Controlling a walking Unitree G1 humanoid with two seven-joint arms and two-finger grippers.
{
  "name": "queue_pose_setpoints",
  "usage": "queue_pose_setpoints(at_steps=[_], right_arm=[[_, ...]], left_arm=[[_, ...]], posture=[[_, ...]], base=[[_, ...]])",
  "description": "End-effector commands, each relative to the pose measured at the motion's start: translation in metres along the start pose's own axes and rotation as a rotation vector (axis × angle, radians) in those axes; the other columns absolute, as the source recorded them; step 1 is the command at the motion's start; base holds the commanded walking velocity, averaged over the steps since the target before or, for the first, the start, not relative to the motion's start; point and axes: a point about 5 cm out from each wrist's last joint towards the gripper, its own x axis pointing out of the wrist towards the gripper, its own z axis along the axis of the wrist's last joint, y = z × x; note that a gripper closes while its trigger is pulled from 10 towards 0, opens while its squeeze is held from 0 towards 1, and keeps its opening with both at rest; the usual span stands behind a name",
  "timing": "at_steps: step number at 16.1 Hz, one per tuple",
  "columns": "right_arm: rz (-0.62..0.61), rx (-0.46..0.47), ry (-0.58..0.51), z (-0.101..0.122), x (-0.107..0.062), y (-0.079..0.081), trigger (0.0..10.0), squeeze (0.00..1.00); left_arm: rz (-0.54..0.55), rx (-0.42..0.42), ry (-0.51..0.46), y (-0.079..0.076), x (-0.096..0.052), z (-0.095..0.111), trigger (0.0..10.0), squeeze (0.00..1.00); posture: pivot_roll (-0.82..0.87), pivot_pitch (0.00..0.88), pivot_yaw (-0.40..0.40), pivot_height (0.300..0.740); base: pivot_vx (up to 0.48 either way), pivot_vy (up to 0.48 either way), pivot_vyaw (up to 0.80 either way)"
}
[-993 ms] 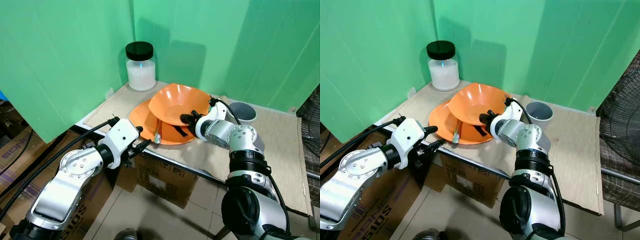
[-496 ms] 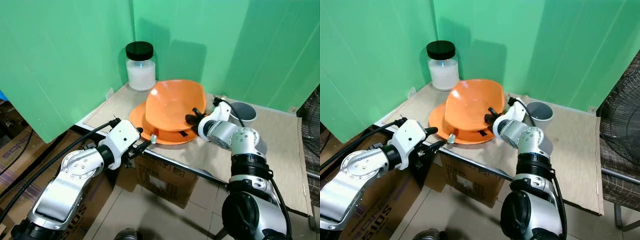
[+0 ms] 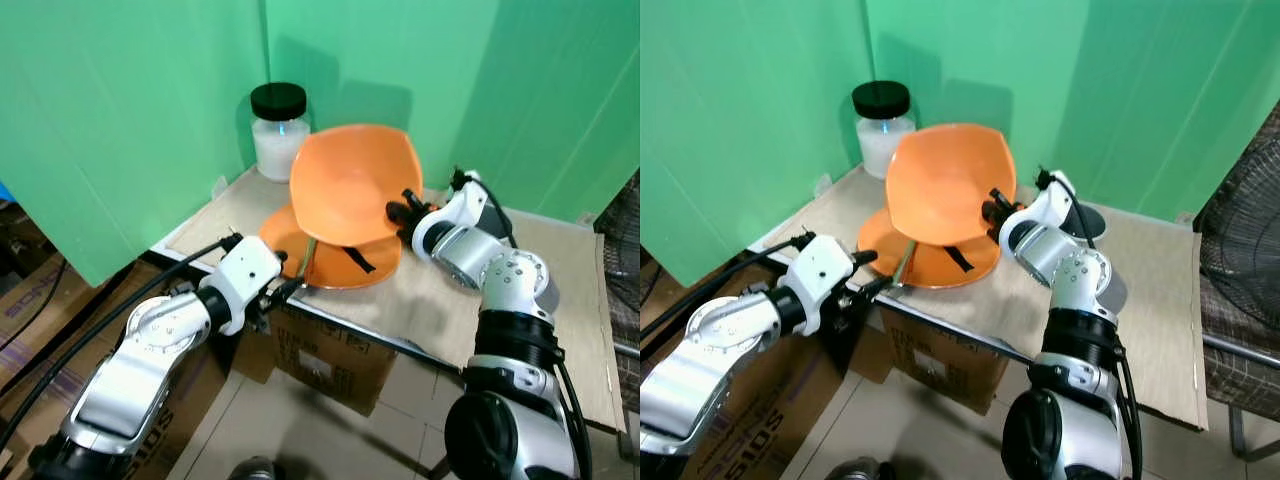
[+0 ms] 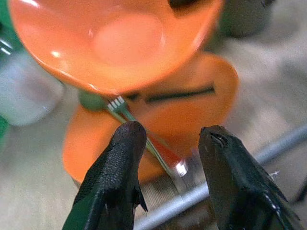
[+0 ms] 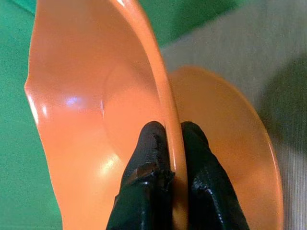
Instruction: Setting the table
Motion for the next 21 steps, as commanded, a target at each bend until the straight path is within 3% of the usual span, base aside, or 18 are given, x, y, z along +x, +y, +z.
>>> queue_pose_setpoints(at_steps=[1, 2, 3, 4, 6, 7, 11, 14, 18, 19, 20, 21], right_arm=[[0.096, -0.066, -0.075, 0.009, -0.006, 0.023, 4.7, 0.0], [0.132, -0.14, -0.133, 0.02, -0.016, 0.032, 10.0, 0.0], [0.169, -0.262, -0.256, 0.036, -0.033, 0.04, 10.0, 0.0], [0.184, -0.309, -0.312, 0.043, -0.042, 0.045, 10.0, 0.0], [0.224, -0.52, -0.497, 0.055, -0.078, 0.06, 10.0, 0.0], [0.276, -0.581, -0.557, 0.053, -0.094, 0.069, 10.0, 0.0], [0.256, -0.661, -0.677, 0.045, -0.119, 0.071, 10.0, 0.0], [0.233, -0.688, -0.67, 0.035, -0.123, 0.065, 10.0, 0.0], [0.26, -0.691, -0.673, 0.029, -0.117, 0.071, 10.0, 0.0], [0.263, -0.691, -0.679, 0.029, -0.117, 0.071, 3.9, 0.0], [0.281, -0.676, -0.682, 0.028, -0.118, 0.072, 0.0, 0.0], [0.293, -0.685, -0.681, 0.028, -0.119, 0.073, 0.0, 0.0]], left_arm=[[0.08, -0.019, -0.073, 0.012, -0.001, 0.013, 10.0, 0.0], [0.164, -0.049, -0.139, 0.018, -0.002, 0.022, 10.0, 0.0], [0.254, -0.088, -0.196, 0.021, -0.004, 0.028, 10.0, 0.0], [0.289, -0.109, -0.216, 0.021, -0.006, 0.03, 10.0, 0.0], [0.365, -0.232, -0.252, 0.014, -0.009, 0.031, 10.0, 0.0], [0.387, -0.221, -0.274, 0.01, -0.008, 0.034, 10.0, 0.0], [0.536, -0.188, -0.321, 0.022, -0.01, 0.044, 10.0, 0.0], [0.569, -0.191, -0.307, 0.024, -0.014, 0.04, 10.0, 0.0], [0.588, -0.215, -0.374, 0.026, -0.007, 0.053, 10.0, 0.0], [0.562, -0.188, -0.362, 0.023, -0.007, 0.051, 10.0, 0.0], [0.568, -0.184, -0.357, 0.025, -0.008, 0.051, 10.0, 0.0], [0.584, -0.191, -0.356, 0.027, -0.009, 0.05, 10.0, 0.0]], posture=[[0.08, 0.0, 0.024, 0.74], [0.09, 0.0, 0.024, 0.74], [0.09, 0.0, 0.008, 0.74], [0.09, 0.0, 0.003, 0.74], [0.08, 0.0, 0.004, 0.74], [0.07, 0.0, 0.0, 0.74], [0.06, 0.0, 0.011, 0.74], [0.05, 0.0, 0.027, 0.74], [0.06, 0.0, 0.025, 0.74], [0.06, 0.0, 0.021, 0.74], [0.06, 0.0, 0.023, 0.74], [0.06, 0.0, 0.03, 0.74]], base=[[0.0, 0.0, 0.0], [0.0, 0.0, 0.0], [0.0, 0.0, 0.0], [0.0, 0.0, 0.0], [0.0, 0.0, 0.0], [0.0, 0.0, 0.0], [0.0, 0.0, -0.73], [0.0, 0.0, -0.27], [0.0, 0.0, -0.4], [0.0, 0.0, -0.8], [0.0, 0.0, -0.8], [0.0, 0.0, -0.8]])
